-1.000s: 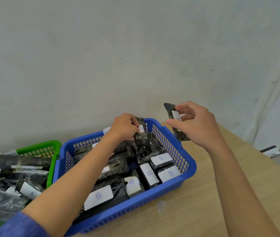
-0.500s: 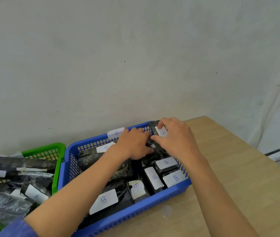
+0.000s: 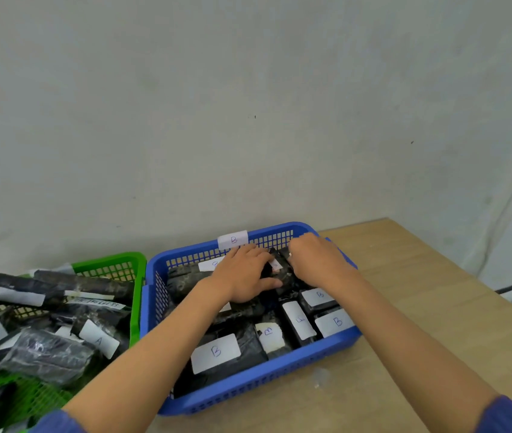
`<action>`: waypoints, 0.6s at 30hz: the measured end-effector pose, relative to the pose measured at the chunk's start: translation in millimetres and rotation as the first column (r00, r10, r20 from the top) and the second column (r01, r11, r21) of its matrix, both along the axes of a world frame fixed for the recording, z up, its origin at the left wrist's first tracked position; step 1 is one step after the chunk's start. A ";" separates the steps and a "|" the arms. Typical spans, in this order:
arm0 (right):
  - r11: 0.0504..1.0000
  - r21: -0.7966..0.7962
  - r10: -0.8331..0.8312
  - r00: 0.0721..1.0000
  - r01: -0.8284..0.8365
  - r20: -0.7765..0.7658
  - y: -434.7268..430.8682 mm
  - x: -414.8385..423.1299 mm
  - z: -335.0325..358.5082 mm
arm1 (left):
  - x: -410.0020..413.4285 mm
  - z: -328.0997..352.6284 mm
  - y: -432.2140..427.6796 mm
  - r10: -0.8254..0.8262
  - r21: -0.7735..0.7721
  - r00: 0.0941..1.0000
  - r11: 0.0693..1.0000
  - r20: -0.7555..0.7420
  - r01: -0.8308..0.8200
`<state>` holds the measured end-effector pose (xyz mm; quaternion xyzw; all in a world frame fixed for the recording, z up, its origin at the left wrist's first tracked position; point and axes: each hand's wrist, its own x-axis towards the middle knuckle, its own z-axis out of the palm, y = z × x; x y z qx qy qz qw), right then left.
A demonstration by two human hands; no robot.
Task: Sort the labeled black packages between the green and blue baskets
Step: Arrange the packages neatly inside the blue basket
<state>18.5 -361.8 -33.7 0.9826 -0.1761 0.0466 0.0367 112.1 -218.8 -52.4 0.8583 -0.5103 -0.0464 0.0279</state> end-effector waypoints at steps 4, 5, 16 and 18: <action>1.000 0.025 0.009 0.999 -0.007 -0.053 1.7 -10.0 9.1 | -6.0 6.0 7.0 0.001 -0.015 1.000 1.000 -0.004 -0.001; 1.000 0.013 0.004 0.998 -0.003 -0.055 6.0 -12.7 10.3 | -8.0 10.4 10.9 -0.003 -0.060 1.000 0.998 0.012 0.004; 0.952 0.175 0.189 0.929 -0.253 0.317 127.8 -18.9 40.0 | 15.5 68.5 198.0 0.368 -0.503 0.930 0.804 0.002 -0.317; 0.900 0.273 0.238 0.908 -0.339 0.345 157.7 -10.9 42.3 | 25.5 66.4 239.9 0.465 -0.457 0.885 0.795 0.035 -0.399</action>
